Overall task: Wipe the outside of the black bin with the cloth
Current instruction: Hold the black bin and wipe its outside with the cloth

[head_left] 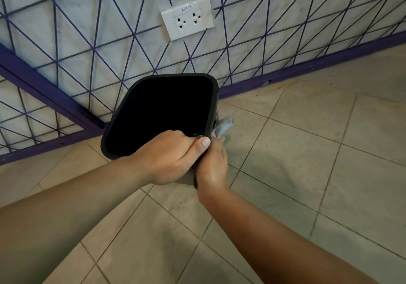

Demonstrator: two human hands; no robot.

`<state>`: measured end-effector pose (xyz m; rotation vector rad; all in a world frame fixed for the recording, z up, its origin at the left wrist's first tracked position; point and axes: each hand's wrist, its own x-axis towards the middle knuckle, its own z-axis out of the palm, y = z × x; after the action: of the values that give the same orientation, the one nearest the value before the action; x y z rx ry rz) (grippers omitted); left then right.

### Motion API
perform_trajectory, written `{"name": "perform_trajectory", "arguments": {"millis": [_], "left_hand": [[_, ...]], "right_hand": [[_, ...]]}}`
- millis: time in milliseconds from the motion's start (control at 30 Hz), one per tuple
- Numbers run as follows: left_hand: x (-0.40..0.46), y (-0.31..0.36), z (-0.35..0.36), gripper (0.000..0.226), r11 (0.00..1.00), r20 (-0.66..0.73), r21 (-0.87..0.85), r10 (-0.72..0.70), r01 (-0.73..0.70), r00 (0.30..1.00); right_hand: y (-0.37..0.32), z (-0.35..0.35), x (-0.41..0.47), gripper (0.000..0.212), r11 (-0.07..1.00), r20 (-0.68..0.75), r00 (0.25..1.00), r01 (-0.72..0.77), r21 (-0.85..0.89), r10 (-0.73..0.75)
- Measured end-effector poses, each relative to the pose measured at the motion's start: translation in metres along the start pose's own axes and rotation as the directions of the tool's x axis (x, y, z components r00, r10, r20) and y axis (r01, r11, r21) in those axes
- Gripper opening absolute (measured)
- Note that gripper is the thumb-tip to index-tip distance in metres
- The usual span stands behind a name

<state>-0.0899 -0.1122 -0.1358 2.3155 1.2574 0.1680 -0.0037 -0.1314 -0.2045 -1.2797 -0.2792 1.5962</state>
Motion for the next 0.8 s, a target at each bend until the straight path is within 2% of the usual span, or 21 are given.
{"name": "perform_trajectory", "arguments": {"millis": [133, 267, 567, 667, 800], "left_hand": [[0.001, 0.002, -0.002, 0.051, 0.999, -0.011, 0.039, 0.013, -0.013, 1.000], [0.002, -0.002, 0.001, 0.049, 0.999, 0.014, 0.011, -0.033, 0.033, 0.999], [0.003, -0.006, 0.000, 0.044, 1.000, -0.002, -0.007, -0.009, 0.009, 1.000], [0.004, -0.003, -0.001, 0.048, 0.999, -0.027, 0.026, 0.024, -0.024, 0.999], [0.004, -0.006, 0.000, 0.045, 1.000, -0.020, 0.020, 0.016, -0.015, 1.000]], "right_hand": [[-0.003, -0.002, 0.009, 0.057, 1.000, 0.004, 1.000, -0.009, -0.015, 0.009], [-0.004, -0.001, 0.008, 0.061, 0.997, 0.045, 0.999, 0.021, -0.067, -0.018], [0.003, -0.001, -0.004, 0.057, 0.993, 0.044, 0.997, 0.061, -0.102, -0.057], [-0.001, -0.001, 0.011, 0.053, 0.993, 0.007, 1.000, 0.031, -0.114, -0.031], [0.002, 0.000, -0.004, 0.057, 0.991, 0.004, 0.999, 0.045, -0.123, -0.044]]}}
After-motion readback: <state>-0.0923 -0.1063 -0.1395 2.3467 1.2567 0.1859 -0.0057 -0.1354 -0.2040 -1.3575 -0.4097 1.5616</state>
